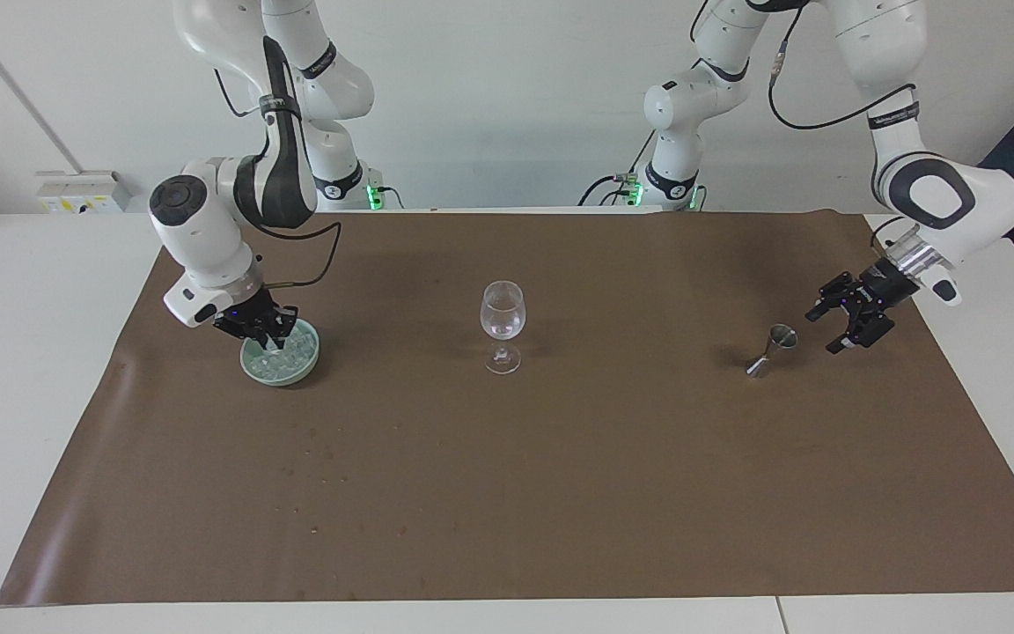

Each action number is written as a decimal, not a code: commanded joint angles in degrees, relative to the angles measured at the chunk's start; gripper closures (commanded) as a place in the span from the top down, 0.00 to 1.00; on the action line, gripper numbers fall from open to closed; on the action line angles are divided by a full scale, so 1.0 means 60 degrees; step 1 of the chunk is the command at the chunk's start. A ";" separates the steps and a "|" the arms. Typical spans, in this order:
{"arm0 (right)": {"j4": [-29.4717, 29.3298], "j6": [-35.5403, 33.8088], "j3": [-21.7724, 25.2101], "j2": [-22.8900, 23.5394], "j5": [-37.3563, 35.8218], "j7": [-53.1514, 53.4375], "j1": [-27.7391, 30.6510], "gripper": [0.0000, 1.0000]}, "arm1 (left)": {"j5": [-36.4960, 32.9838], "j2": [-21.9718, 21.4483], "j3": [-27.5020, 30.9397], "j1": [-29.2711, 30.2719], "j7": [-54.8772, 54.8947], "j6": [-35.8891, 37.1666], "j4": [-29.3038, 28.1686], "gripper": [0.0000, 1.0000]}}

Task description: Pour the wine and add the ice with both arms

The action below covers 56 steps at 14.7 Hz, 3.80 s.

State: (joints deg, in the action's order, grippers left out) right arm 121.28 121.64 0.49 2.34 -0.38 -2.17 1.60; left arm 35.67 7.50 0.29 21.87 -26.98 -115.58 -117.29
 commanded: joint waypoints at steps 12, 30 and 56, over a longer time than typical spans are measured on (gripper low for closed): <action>-0.5197 -0.2462 -0.0185 0.1145 0.0431 0.6584 -0.4101 0.02 | -0.4669 -0.1117 -0.0062 -0.3349 0.1183 0.2504 0.2777 1.00; -0.4261 -0.1173 -0.0214 0.1382 0.0254 0.8214 -0.5775 0.09 | -0.5726 -0.1514 -0.0106 -0.3996 0.4158 0.5289 0.4387 1.00; -0.4919 -0.2561 -0.0068 0.0987 -0.0097 0.5918 -0.2909 1.00 | -0.5872 -0.1455 -0.0062 -0.3894 0.4395 0.5288 0.4519 1.00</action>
State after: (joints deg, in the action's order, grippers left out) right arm 92.71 109.65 0.77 10.01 -0.38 37.58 -20.24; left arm 1.48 0.01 -0.37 -1.21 -1.01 -83.66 -88.86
